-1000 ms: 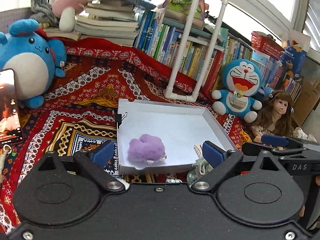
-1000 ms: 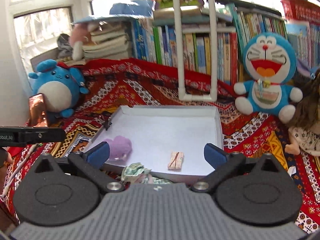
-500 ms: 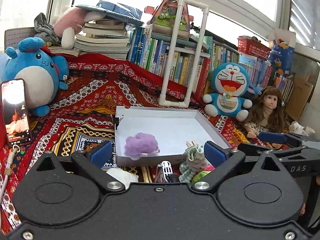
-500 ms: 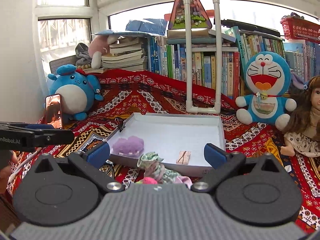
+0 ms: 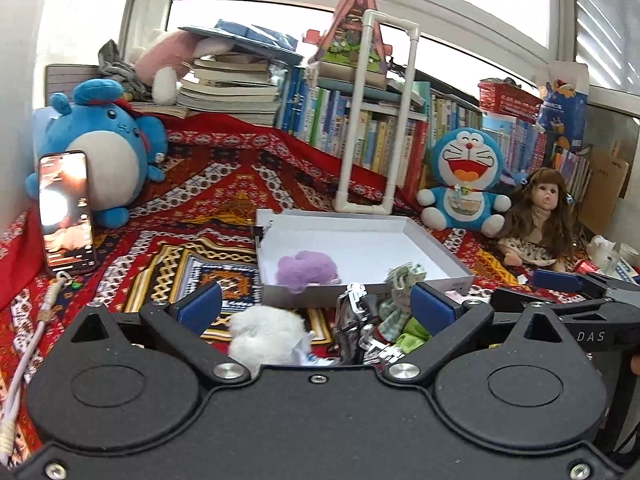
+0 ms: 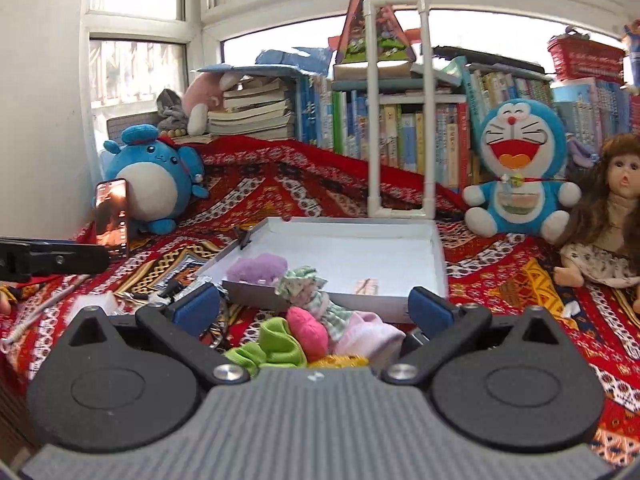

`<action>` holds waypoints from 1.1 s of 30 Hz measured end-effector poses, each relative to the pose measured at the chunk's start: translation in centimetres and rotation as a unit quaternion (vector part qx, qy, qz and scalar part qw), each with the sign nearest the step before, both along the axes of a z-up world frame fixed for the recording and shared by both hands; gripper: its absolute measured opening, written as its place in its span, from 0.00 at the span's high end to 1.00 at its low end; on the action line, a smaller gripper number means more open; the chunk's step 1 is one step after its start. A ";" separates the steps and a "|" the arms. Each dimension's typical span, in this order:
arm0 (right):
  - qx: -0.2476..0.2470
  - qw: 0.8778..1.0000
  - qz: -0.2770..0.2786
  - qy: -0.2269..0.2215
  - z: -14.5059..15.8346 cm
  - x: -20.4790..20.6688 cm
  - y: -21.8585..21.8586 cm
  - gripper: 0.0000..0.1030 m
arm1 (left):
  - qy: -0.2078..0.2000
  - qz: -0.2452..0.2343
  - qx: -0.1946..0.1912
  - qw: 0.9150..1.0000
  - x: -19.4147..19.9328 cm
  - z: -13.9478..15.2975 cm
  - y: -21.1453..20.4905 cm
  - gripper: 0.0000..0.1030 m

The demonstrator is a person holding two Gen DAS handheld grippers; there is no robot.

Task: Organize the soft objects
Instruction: 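Move the left gripper back toward the white foam cube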

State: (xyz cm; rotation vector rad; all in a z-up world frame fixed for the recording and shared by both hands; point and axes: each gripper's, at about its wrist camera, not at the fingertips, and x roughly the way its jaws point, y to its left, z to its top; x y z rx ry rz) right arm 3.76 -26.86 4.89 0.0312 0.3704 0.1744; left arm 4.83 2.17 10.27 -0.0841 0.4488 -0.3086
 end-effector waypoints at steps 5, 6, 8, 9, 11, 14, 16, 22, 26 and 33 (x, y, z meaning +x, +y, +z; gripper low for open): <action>-0.004 1.000 -0.018 -0.011 -1.3 -1.1 0.0 0.00 | -0.001 0.012 0.003 1.000 -0.6 -1.1 1.0 0.02; -0.003 1.000 -0.020 -0.012 -1.6 -1.5 0.0 0.00 | -0.003 0.018 0.005 1.000 -0.8 -1.5 1.2 0.02; -0.005 1.000 -0.023 -0.016 -2.0 -2.1 0.0 0.00 | -0.006 0.034 0.014 0.999 -1.1 -2.3 1.5 0.01; -0.009 0.999 -0.026 -0.020 -2.3 -2.5 0.0 0.00 | -0.005 0.040 0.017 0.999 -1.1 -2.6 1.7 0.01; -0.024 0.999 -0.031 -0.026 -2.8 -3.2 0.3 0.00 | 0.001 0.049 0.021 0.999 -1.2 -3.4 2.0 0.01; -0.050 0.998 -0.030 -0.023 -3.4 -3.8 0.7 0.00 | 0.009 0.063 0.023 0.998 -1.4 -4.3 2.5 0.01; -0.055 0.998 -0.027 -0.010 -3.8 -4.0 0.8 0.00 | 0.009 0.071 0.028 0.997 -1.6 -4.8 2.7 0.01; -0.052 0.998 -0.013 0.018 -4.7 -4.6 1.3 0.00 | 0.008 0.103 0.038 0.994 -1.5 -5.9 3.6 0.01; -0.062 0.998 -0.002 0.028 -5.3 -5.0 2.3 0.00 | 0.022 0.128 0.034 0.991 -0.7 -6.9 4.3 0.01; -0.074 0.997 0.019 0.031 -5.8 -5.1 3.6 0.02 | 0.036 0.143 0.029 0.989 0.4 -8.1 4.6 0.01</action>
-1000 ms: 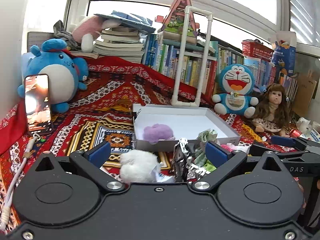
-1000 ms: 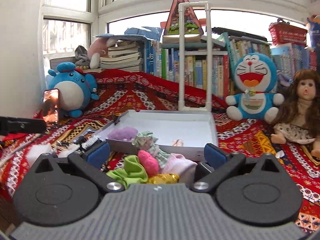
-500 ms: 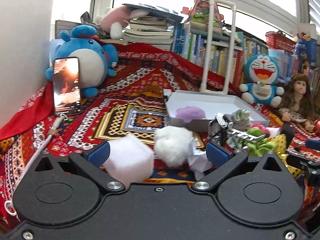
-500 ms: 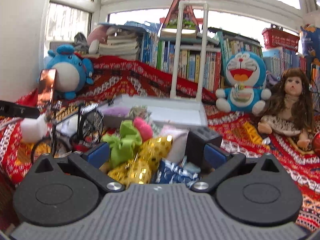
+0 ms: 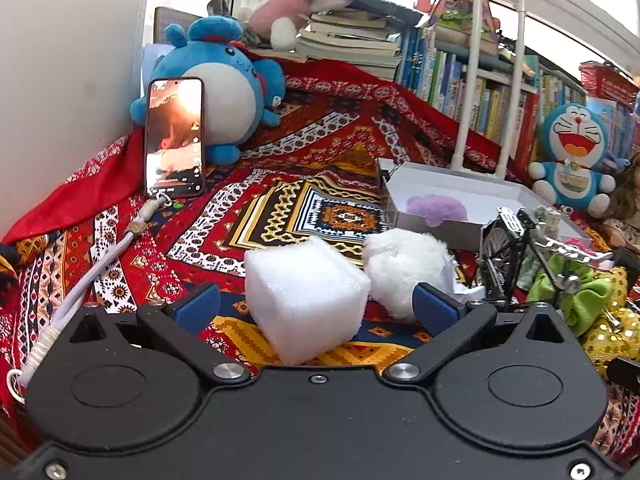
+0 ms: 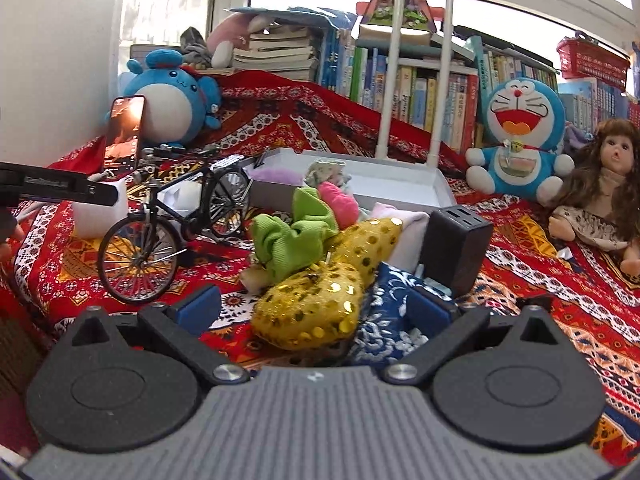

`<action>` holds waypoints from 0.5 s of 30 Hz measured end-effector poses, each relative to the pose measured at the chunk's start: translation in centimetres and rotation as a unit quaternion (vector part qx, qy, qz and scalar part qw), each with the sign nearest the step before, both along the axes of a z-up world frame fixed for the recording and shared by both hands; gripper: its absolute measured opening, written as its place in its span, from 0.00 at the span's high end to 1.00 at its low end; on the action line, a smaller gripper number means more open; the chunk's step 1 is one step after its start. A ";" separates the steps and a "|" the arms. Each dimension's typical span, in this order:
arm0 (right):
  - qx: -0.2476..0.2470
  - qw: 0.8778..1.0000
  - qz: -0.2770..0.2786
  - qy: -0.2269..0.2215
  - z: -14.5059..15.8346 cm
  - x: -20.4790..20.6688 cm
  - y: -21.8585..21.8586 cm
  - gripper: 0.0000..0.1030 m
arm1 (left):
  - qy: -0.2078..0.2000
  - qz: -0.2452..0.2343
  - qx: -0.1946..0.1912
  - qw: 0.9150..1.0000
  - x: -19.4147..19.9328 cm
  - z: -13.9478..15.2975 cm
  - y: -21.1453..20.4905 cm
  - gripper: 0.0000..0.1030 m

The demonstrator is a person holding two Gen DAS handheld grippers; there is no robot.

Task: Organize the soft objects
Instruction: 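Move the left gripper back toward the white foam cube, then grasp the white foam cube with the left gripper while the right gripper grasps the gold sequined pillow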

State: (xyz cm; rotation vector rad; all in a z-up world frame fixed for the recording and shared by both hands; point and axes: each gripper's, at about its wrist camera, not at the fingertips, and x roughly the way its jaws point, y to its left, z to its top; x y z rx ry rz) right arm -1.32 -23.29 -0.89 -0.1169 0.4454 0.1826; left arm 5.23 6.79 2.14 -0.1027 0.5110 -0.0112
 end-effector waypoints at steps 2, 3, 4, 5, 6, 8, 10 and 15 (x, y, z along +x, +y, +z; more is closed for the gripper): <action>-0.005 1.000 0.000 0.001 -0.1 0.1 0.3 0.04 | 0.001 0.006 -0.002 1.000 0.2 -0.2 0.0 0.01; -0.010 1.000 0.001 0.003 -0.2 0.3 0.5 0.06 | 0.002 0.008 -0.003 1.000 0.4 -0.3 0.0 0.01; -0.016 1.000 0.001 0.007 -0.4 0.4 0.6 0.07 | 0.003 0.009 -0.004 1.000 0.5 -0.5 0.0 0.01; -0.021 1.000 0.000 0.011 -0.6 0.5 0.8 0.10 | 0.005 0.010 -0.004 1.000 0.6 -0.6 0.0 0.01; -0.024 1.000 0.000 0.012 -0.7 0.6 0.9 0.12 | 0.006 0.010 -0.004 1.000 0.7 -0.7 -0.1 0.01; -0.030 0.999 -0.003 0.013 -0.9 0.8 1.1 0.13 | 0.007 0.011 -0.003 1.000 0.8 -0.8 -0.1 0.01; -0.035 0.999 -0.002 0.015 -1.1 0.8 1.3 0.15 | 0.008 0.013 -0.003 1.000 1.0 -1.0 -0.1 0.01; -0.039 0.999 0.002 0.019 -1.5 1.0 1.4 0.18 | 0.012 0.017 -0.006 1.000 1.3 -1.2 -0.1 0.01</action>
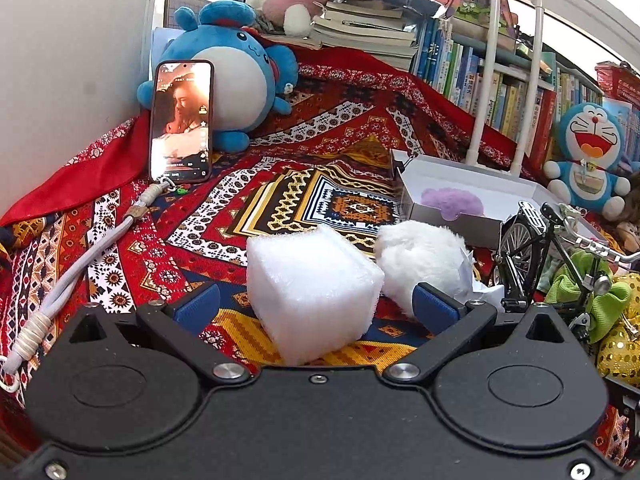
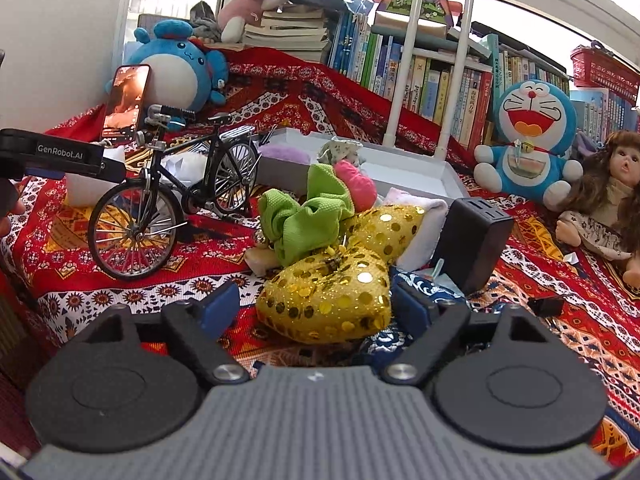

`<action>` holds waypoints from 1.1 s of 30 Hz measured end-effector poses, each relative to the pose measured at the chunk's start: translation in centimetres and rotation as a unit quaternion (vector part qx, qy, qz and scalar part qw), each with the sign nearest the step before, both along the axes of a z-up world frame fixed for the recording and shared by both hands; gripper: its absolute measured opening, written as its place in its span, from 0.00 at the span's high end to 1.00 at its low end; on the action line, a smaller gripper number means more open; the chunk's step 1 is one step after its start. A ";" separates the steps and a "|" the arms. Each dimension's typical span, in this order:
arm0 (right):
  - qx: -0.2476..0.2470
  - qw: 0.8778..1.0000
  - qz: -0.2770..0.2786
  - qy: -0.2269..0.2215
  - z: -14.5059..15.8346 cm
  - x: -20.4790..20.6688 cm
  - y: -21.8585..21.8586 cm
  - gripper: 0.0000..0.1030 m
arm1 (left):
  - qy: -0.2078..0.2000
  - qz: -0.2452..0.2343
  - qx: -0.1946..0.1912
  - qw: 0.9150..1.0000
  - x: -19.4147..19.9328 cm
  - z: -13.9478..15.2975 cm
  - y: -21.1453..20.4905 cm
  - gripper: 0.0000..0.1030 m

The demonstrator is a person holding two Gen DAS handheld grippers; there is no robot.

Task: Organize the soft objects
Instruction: 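Grasp the white foam cube with the left gripper while the right gripper grasps the gold sequined pillow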

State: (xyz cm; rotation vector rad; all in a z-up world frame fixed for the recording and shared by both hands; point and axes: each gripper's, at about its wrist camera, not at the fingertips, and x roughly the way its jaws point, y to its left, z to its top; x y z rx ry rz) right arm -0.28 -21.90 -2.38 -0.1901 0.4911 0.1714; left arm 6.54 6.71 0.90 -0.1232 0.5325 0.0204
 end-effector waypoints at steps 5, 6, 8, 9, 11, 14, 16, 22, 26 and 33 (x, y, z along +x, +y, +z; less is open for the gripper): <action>0.000 1.000 0.005 0.012 -0.4 0.4 0.3 0.17 | 0.014 0.010 -0.009 1.000 0.6 -0.3 0.1 0.02; 0.001 1.000 0.003 0.012 -0.5 0.5 0.4 0.15 | 0.015 0.011 -0.011 1.000 0.7 -0.4 0.2 0.02; -0.004 1.000 0.000 0.010 -0.6 0.4 0.8 0.15 | 0.019 0.012 -0.020 1.000 0.8 -0.5 0.3 0.03; -0.003 1.000 -0.003 0.009 -0.7 0.4 0.9 0.13 | 0.020 0.012 -0.025 0.999 0.9 -0.5 0.3 0.03; 0.000 1.000 -0.006 0.007 -0.8 0.4 1.0 0.12 | 0.023 0.014 -0.028 0.999 1.0 -0.6 0.3 0.05; 0.004 1.000 -0.006 0.008 -0.8 0.5 1.0 0.10 | 0.030 0.021 -0.021 0.999 1.4 -0.8 0.2 0.08; 0.016 1.000 -0.008 0.004 -0.5 0.3 0.8 0.10 | 0.032 0.026 -0.016 0.999 1.5 -0.9 0.2 0.12; 0.053 0.998 -0.015 -0.027 0.4 0.0 0.2 0.17 | 0.033 0.025 -0.009 0.999 1.7 -0.9 0.1 0.17; 0.037 0.999 -0.020 -0.029 0.3 0.4 0.5 0.24 | 0.035 0.019 -0.005 0.999 1.9 -0.9 -0.1 0.24; 0.030 0.999 -0.035 -0.024 0.4 0.8 0.2 0.42 | 0.037 0.016 -0.001 0.999 1.9 -0.8 -0.1 0.34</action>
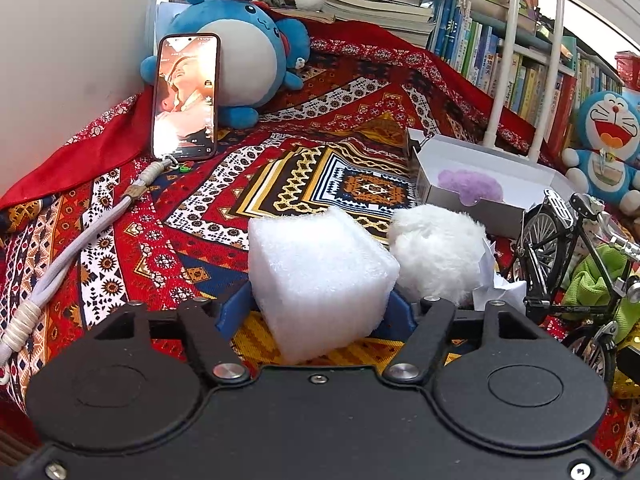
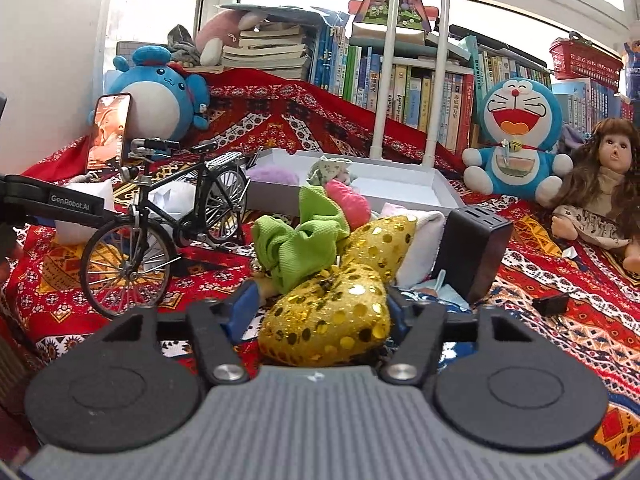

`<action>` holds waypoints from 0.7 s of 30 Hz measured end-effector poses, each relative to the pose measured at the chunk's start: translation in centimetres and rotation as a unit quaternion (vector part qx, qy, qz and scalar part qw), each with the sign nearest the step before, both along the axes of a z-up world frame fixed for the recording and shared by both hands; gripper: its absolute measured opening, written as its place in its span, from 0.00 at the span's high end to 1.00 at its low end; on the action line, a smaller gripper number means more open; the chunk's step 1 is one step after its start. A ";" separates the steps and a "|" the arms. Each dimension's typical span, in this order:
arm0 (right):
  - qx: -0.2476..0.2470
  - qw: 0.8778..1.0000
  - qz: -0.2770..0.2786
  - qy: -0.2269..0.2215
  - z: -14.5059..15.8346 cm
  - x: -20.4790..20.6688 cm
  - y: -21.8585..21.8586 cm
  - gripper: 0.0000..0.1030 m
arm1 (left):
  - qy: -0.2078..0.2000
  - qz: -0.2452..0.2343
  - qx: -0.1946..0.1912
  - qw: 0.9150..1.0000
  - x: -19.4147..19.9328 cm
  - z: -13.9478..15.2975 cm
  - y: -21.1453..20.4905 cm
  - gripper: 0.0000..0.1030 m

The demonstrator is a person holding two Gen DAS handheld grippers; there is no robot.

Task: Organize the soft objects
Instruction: 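Grasp the white foam cube with the left gripper while the right gripper grasps the gold sequined pillow, then carry the foam cube with the left gripper while the right gripper carries the gold pillow to the tray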

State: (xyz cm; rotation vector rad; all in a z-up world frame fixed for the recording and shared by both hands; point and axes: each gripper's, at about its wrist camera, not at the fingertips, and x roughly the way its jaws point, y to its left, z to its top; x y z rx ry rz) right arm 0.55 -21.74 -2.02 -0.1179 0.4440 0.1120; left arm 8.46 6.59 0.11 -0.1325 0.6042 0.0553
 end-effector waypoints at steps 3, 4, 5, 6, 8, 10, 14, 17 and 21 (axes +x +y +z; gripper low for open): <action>0.002 1.000 0.002 0.002 0.1 0.0 -0.2 0.46 | -0.006 0.002 -0.005 1.000 -0.2 0.2 0.1 0.35; 0.003 1.000 0.000 0.001 0.1 0.0 -0.3 0.47 | -0.008 0.002 -0.005 1.000 -0.3 0.3 0.1 0.36; 0.005 1.000 -0.001 0.001 0.2 0.0 -0.3 0.49 | -0.012 0.003 -0.004 1.000 -0.4 0.5 0.1 0.36; 0.008 1.000 -0.001 0.001 0.3 0.0 -0.5 0.50 | -0.016 0.003 -0.002 1.000 -0.5 0.7 0.1 0.36; 0.013 1.000 -0.003 -0.001 0.5 -0.1 -0.6 0.53 | -0.025 -0.002 0.002 1.000 -0.8 1.2 0.0 0.36; 0.017 1.000 -0.005 -0.006 0.8 -0.2 -0.7 0.56 | -0.033 -0.006 0.006 0.999 -1.0 1.8 -0.2 0.36; 0.023 1.000 -0.006 -0.021 1.7 -0.3 -0.9 0.65 | -0.044 -0.018 0.006 0.999 -1.2 3.0 -0.6 0.36; 0.027 0.999 -0.008 -0.031 2.3 -0.5 -1.1 0.65 | -0.045 -0.033 0.005 0.998 -1.1 3.7 -0.9 0.36; 0.036 0.998 -0.010 -0.041 3.4 -0.5 -1.5 0.66 | -0.049 -0.056 0.006 0.997 -1.0 4.9 -1.6 0.37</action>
